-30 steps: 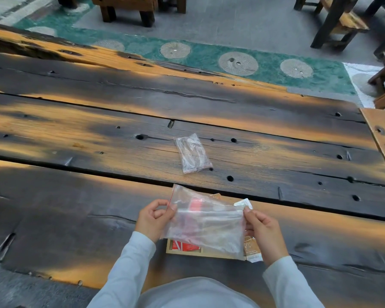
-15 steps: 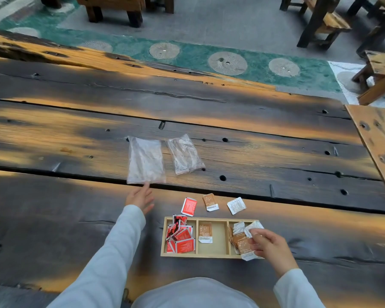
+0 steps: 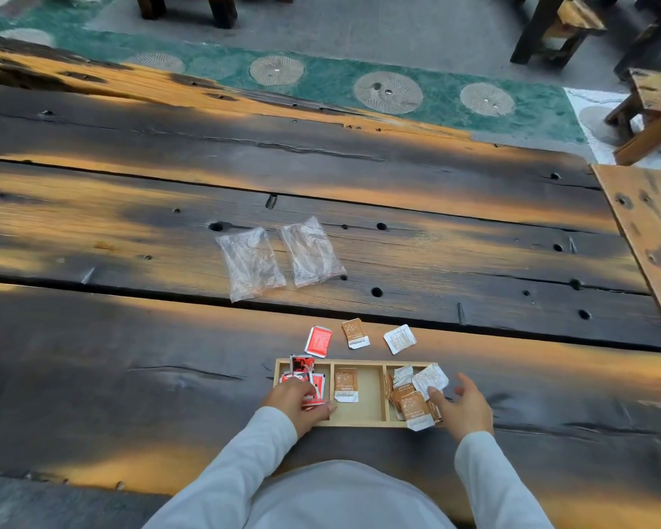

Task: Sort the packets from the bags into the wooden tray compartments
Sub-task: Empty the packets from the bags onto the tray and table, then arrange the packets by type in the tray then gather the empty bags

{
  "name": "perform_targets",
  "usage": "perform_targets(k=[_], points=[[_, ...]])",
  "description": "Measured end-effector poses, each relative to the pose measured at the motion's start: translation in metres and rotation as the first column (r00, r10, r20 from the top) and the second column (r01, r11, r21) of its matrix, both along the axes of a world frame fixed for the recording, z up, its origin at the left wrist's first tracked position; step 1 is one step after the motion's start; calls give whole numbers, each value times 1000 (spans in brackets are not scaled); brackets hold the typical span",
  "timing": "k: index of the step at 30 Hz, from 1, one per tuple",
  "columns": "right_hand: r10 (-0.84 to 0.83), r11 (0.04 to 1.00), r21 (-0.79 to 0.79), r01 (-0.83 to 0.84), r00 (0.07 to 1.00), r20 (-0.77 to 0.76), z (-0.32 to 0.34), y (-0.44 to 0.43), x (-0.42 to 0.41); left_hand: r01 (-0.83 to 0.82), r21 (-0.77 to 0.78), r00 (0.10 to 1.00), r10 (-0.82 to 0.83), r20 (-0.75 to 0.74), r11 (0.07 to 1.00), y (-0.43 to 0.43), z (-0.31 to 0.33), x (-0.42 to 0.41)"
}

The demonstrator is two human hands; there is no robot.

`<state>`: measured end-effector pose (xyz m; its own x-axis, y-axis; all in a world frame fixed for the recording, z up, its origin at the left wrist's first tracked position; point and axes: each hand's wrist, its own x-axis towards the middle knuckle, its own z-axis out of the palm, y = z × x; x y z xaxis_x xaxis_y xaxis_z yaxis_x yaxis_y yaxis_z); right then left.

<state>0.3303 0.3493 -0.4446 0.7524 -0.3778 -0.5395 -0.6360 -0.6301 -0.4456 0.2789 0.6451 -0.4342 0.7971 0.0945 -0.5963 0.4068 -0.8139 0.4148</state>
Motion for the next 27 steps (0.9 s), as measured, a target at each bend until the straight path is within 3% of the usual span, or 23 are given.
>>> perform_targets(k=[4, 8, 10, 12, 16, 19, 23, 27], points=[[-54, 999, 1, 54, 998, 26, -2, 5, 5, 14, 14, 1000, -14, -13, 1000, -5, -4, -8], [-152, 988, 46, 148, 985, 85, -6, 3, 8, -336, -171, 942, 335, -38, 926, 1, -4, -7], [-163, 986, 46, 159, 982, 93, -8, 1, 9, -418, -223, 908, 414, -68, 881, 7, -5, -5], [-146, 989, 47, 143, 986, 78, -10, -2, 11, -437, -180, 900, 431, -73, 881, 10, -5, -3], [-75, 997, 24, 74, 995, 58, -12, -7, 13, -274, 39, 962, 273, 24, 961, 12, -4, -1], [92, 996, -5, -92, 995, 25, -12, -4, 7, -103, 131, 994, 96, 54, 986, 9, -2, -1], [378, 921, -87, -381, 925, -48, -17, 8, -9, 119, 161, 992, -108, -72, 980, 1, -3, 7], [362, 929, -73, -362, 932, -19, -12, 12, -16, 209, 199, 976, -191, -106, 957, -2, -10, 4]])
